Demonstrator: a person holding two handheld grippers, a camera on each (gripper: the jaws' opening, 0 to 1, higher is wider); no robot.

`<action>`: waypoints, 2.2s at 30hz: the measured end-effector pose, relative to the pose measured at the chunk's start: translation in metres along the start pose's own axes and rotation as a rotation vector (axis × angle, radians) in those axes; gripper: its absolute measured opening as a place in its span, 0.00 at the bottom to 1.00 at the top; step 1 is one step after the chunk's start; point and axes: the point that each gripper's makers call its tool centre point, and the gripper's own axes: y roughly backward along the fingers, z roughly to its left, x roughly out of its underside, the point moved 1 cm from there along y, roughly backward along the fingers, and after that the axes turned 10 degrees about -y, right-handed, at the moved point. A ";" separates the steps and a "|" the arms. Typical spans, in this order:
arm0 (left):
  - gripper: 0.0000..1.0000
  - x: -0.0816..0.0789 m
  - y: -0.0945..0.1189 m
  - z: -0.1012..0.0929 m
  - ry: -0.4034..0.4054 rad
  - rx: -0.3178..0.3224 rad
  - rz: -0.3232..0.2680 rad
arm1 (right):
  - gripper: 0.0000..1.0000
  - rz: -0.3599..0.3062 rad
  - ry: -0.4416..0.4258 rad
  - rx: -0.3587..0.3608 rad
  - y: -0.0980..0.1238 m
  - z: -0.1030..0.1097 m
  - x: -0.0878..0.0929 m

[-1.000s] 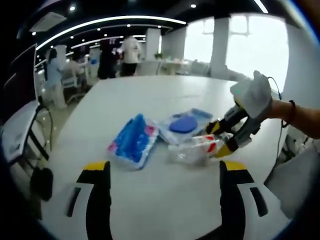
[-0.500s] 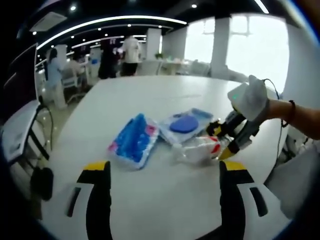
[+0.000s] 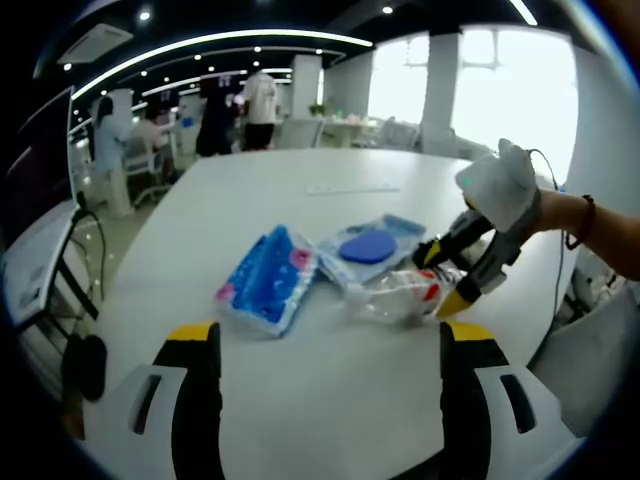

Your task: Arrange the tabletop items into an orderly group along one side of the table until the central work area is clear of visible clutter.

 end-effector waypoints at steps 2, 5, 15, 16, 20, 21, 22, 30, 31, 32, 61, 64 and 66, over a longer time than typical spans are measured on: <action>0.88 0.000 0.000 0.000 -0.001 0.002 0.002 | 0.56 -0.017 -0.009 -0.008 0.000 0.001 -0.005; 0.88 0.000 0.000 -0.001 -0.001 0.002 0.000 | 0.58 -0.029 -0.004 -0.010 -0.004 0.002 -0.012; 0.88 0.001 -0.001 0.000 -0.004 0.000 0.005 | 0.60 -0.030 0.005 -0.032 -0.021 0.007 -0.026; 0.88 0.001 -0.001 0.000 -0.003 0.000 0.006 | 0.60 -0.029 0.000 -0.034 -0.022 0.007 -0.026; 0.88 0.002 -0.001 0.000 -0.002 0.000 0.008 | 0.58 -0.021 0.000 -0.037 -0.028 0.007 -0.028; 0.88 0.002 -0.001 0.000 -0.002 0.000 0.009 | 0.58 -0.017 -0.003 -0.040 -0.029 0.007 -0.028; 0.88 0.002 -0.001 0.000 -0.001 0.000 0.010 | 0.57 -0.013 -0.005 -0.040 -0.031 0.007 -0.028; 0.89 0.002 -0.001 0.000 0.003 -0.001 0.008 | 0.42 0.029 0.021 -0.016 -0.037 0.005 -0.023; 0.89 0.002 -0.001 0.000 0.002 -0.001 0.009 | 0.42 0.032 0.031 -0.004 -0.037 0.004 -0.023; 0.88 0.002 -0.001 0.000 0.002 -0.001 0.008 | 0.42 0.035 0.040 -0.007 -0.037 0.005 -0.022; 0.85 -0.005 0.001 -0.001 0.028 0.006 -0.031 | 0.37 -0.205 0.018 -0.007 -0.002 0.012 -0.055; 0.85 -0.015 0.002 -0.002 0.043 0.011 -0.089 | 0.37 -0.237 0.004 -0.001 0.005 0.012 -0.057; 0.85 -0.017 0.003 -0.002 0.047 0.013 -0.096 | 0.37 -0.261 -0.016 0.002 0.009 0.012 -0.059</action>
